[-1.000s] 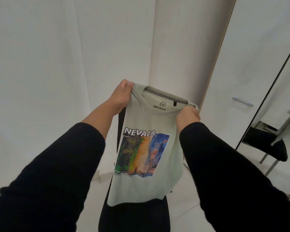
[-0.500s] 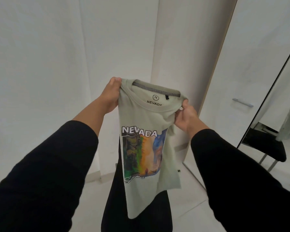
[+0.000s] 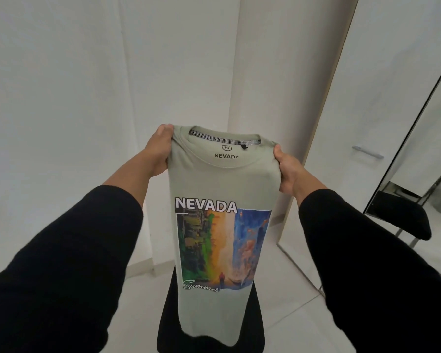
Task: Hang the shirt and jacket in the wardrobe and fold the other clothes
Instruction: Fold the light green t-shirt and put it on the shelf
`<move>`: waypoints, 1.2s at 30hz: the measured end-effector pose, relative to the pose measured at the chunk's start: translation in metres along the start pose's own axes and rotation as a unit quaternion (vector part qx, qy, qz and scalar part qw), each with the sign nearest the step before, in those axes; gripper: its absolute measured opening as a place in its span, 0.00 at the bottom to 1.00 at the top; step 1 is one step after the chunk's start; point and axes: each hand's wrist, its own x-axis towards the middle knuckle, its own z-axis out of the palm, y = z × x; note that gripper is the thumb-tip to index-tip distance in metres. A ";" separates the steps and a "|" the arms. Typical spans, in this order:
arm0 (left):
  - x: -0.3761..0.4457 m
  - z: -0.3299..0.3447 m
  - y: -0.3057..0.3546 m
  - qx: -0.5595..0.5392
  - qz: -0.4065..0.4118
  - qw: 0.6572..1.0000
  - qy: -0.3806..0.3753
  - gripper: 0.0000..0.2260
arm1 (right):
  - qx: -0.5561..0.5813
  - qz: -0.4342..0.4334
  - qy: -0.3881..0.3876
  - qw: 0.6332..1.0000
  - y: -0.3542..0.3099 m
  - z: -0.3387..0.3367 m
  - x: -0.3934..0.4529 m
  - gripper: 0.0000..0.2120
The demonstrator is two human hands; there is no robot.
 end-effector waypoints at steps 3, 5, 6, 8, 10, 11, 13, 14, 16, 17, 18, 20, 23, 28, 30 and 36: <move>0.005 -0.002 -0.008 0.006 -0.018 1.000 -0.011 0.11 | -0.007 -0.002 0.007 1.000 0.003 -0.002 0.010 0.18; 0.007 0.000 -0.013 -0.005 -0.030 0.999 -0.010 0.11 | -0.003 0.003 0.008 1.000 0.008 -0.003 0.017 0.19; 0.009 0.002 -0.016 -0.009 -0.035 0.999 -0.011 0.11 | 0.003 0.009 0.006 1.000 0.011 -0.003 0.022 0.20; 0.015 0.005 -0.020 -0.012 -0.043 0.999 -0.020 0.11 | 0.022 0.021 0.001 1.000 0.018 -0.003 0.034 0.22; 0.026 0.007 -0.025 -0.017 -0.050 0.998 -0.029 0.11 | 0.038 0.029 -0.006 0.999 0.022 -0.003 0.051 0.22; 0.033 0.008 -0.028 -0.021 -0.054 0.998 -0.029 0.12 | 0.043 0.032 -0.012 0.998 0.023 -0.004 0.060 0.22; 0.049 0.010 -0.034 -0.026 -0.059 0.998 -0.026 0.12 | 0.050 0.036 -0.027 0.998 0.024 -0.006 0.079 0.21; 0.057 0.012 -0.037 -0.027 -0.061 0.998 -0.023 0.12 | 0.054 0.038 -0.033 0.997 0.024 -0.007 0.089 0.21; 0.074 0.015 -0.042 -0.036 -0.065 0.997 -0.013 0.12 | 0.063 0.046 -0.042 0.996 0.024 -0.007 0.113 0.21; 0.084 0.018 -0.044 -0.045 -0.067 0.997 -0.008 0.12 | 0.065 0.050 -0.046 0.996 0.024 -0.006 0.126 0.21; 0.094 0.020 -0.045 -0.051 -0.069 0.996 -0.002 0.12 | 0.066 0.053 -0.047 0.995 0.023 -0.005 0.139 0.21; 0.113 0.024 -0.042 -0.059 -0.066 0.996 0.008 0.12 | 0.069 0.045 -0.052 0.995 0.017 -0.002 0.165 0.22; 0.134 0.031 -0.031 -0.069 -0.049 0.996 0.017 0.13 | 0.082 0.026 -0.061 0.994 0.002 0.004 0.195 0.23; 0.139 0.036 -0.013 -0.085 -0.023 0.996 0.016 0.13 | 0.089 0.008 -0.077 0.993 -0.017 0.013 0.209 0.24; 0.129 0.037 -0.008 -0.090 -0.023 0.996 0.003 0.14 | 0.086 0.011 -0.083 0.993 -0.016 0.013 0.202 0.24; 0.059 0.032 -0.034 -0.096 -0.081 0.991 -0.033 0.14 | 0.074 0.047 -0.065 0.994 0.035 -0.003 0.148 0.24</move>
